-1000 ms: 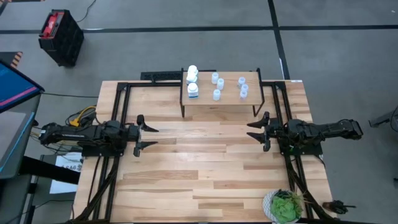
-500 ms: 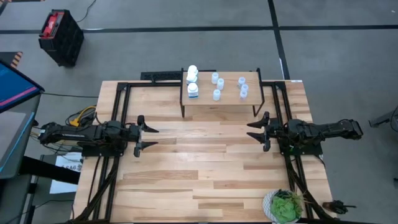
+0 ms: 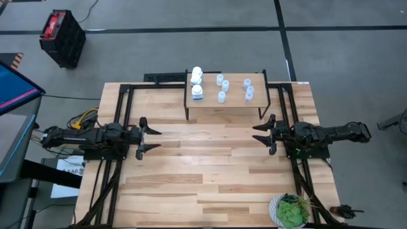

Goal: Pick and place medicine bottles onto shelf by color
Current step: Return to Home Position

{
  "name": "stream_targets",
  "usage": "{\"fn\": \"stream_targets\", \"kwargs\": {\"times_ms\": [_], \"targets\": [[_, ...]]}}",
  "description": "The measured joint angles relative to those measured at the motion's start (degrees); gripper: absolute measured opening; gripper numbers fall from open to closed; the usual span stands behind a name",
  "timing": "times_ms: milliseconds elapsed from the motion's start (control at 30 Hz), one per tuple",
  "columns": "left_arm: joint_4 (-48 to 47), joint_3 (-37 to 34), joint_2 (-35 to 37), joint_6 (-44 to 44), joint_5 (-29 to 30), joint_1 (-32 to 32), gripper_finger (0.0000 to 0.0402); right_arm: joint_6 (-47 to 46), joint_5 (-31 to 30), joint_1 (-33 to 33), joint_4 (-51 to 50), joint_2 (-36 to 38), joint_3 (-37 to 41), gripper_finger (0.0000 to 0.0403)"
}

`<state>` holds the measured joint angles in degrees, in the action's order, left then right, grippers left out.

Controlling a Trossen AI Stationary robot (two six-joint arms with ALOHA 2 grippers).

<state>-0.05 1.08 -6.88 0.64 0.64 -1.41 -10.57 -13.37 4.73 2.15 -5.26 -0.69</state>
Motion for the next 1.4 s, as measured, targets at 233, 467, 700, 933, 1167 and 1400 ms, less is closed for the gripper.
{"fn": "stream_targets", "kwargs": {"times_ms": [233,467,700,933,1167,1400], "targets": [[0.14,0.0,6.91,0.01,0.02,0.0,0.0238,0.01,-0.01,0.01,0.0,0.0,0.0,0.023],[1.01,-0.39,6.76,0.02,0.07,0.0,0.0238,0.01,-0.01,0.01,0.01,-0.02,0.0,0.023],[0.71,-0.28,6.52,0.02,0.07,0.0,0.0238,0.0,0.0,0.02,0.0,-0.02,0.0,0.023],[0.63,-0.26,6.5,0.02,0.07,0.0,0.0238,0.01,0.0,0.02,0.01,-0.02,0.0,0.023],[0.57,-0.24,6.5,0.02,0.09,0.0,0.0238,0.02,0.0,0.02,0.0,-0.02,0.0,0.023],[0.52,-0.22,6.5,0.02,0.09,0.0,0.0238,0.02,0.0,0.01,0.0,-0.02,0.0,0.023]]}}
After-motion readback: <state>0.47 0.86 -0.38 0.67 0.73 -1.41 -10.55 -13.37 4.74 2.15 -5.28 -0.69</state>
